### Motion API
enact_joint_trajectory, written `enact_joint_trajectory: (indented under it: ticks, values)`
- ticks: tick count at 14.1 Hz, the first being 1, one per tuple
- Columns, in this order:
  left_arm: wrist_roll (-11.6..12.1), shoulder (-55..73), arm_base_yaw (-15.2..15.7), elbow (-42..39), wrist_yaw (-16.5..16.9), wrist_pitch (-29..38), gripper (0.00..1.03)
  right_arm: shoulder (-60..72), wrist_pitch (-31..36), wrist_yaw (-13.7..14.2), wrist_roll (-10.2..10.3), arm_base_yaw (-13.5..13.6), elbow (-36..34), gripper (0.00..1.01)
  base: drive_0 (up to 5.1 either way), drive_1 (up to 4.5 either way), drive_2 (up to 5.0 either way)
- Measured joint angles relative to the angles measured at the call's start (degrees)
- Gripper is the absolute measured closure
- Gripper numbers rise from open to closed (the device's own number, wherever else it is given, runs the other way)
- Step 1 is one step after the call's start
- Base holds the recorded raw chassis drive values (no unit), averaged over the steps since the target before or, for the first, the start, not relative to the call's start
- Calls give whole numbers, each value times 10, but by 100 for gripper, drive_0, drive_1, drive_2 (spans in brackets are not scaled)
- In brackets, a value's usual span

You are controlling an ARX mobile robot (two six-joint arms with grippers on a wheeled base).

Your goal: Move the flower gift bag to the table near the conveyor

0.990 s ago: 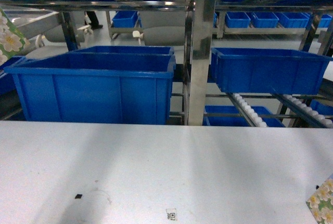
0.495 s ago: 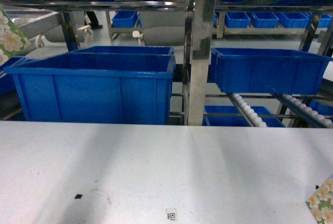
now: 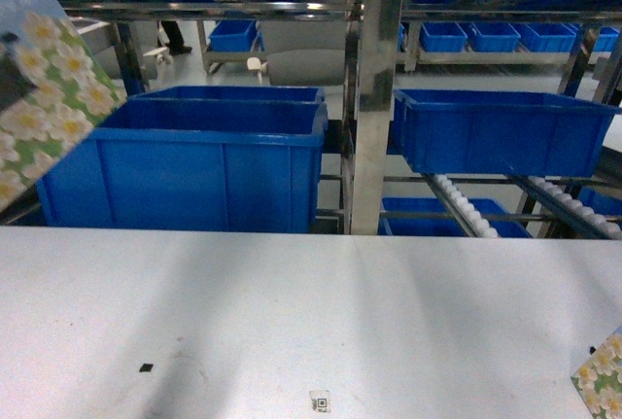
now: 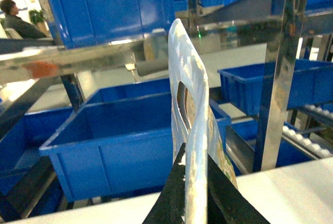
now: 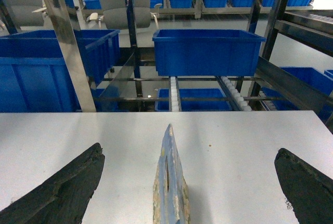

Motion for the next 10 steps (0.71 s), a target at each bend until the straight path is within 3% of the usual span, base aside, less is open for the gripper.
enact_joint_trajectory:
  ticks: [5,10]
  values:
    - [2,192,-40,-3,-52,128,101,0,0,0,0,0,0,3,0,0,0]
    - [7,287,-81,-4,-83,173,101,0,0,0,0,0,0,3,0,0,0]
